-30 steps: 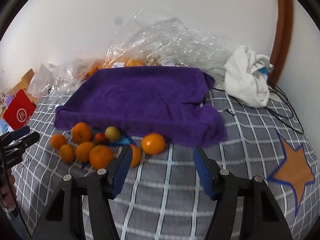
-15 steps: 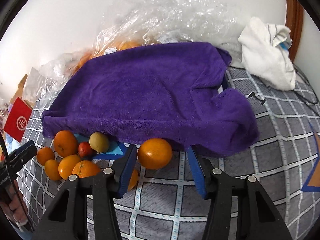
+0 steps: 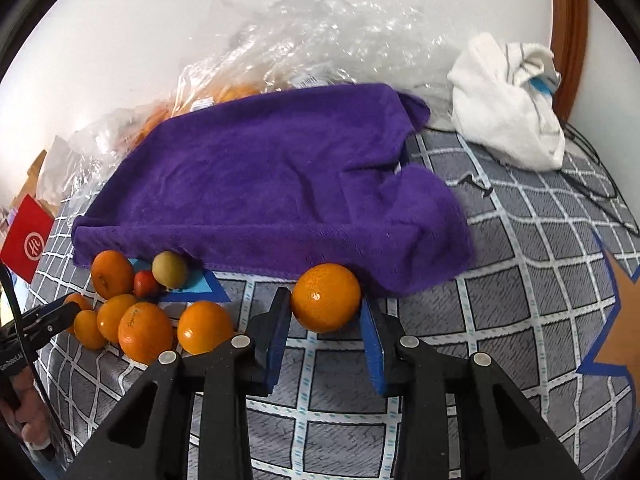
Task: Organize fruits
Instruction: 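Grasp an orange with the right gripper while the left gripper grasps another orange, then lift both held oranges and carry them over the purple towel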
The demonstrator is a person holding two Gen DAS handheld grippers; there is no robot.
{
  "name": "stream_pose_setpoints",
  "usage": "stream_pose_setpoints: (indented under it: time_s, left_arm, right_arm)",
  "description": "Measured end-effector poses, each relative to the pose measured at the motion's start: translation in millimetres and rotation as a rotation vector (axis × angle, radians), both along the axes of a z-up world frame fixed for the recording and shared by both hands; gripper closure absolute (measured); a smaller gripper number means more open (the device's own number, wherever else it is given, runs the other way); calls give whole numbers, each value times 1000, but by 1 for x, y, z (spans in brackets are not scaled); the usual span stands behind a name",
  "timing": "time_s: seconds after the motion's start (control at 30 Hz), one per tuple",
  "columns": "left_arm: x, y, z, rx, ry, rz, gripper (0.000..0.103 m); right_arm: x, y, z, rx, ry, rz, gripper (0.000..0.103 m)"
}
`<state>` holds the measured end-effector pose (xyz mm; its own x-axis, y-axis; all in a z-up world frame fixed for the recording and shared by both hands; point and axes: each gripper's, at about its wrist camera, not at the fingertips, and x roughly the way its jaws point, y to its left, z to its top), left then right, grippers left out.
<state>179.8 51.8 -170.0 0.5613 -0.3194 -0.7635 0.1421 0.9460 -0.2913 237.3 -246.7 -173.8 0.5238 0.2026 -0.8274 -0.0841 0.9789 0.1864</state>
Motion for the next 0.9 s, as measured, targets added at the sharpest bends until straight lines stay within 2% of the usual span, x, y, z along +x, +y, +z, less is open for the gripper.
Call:
stream_pose_setpoints:
  time_s: [0.1,0.3,0.47,0.63,0.9]
  left_arm:
    - [-1,3,1,24,-4,30,65]
    - [0,-3,-4,63,33,8,63]
    - [-5,-10,-3,118,2,6,65]
    - [-8,-7,2,107,-27,13,65]
    - [-14,0,17,100,-119,55,65]
  right_arm:
    - [0,1,-3,-11,-1,0,69]
    - [3,0,-6,-12,-23,-23,68]
    - [2,0,-5,-16,-45,-28,68]
    - [-5,-1,5,-7,-102,-9,68]
    - [-17,1,26,21,-205,27,69]
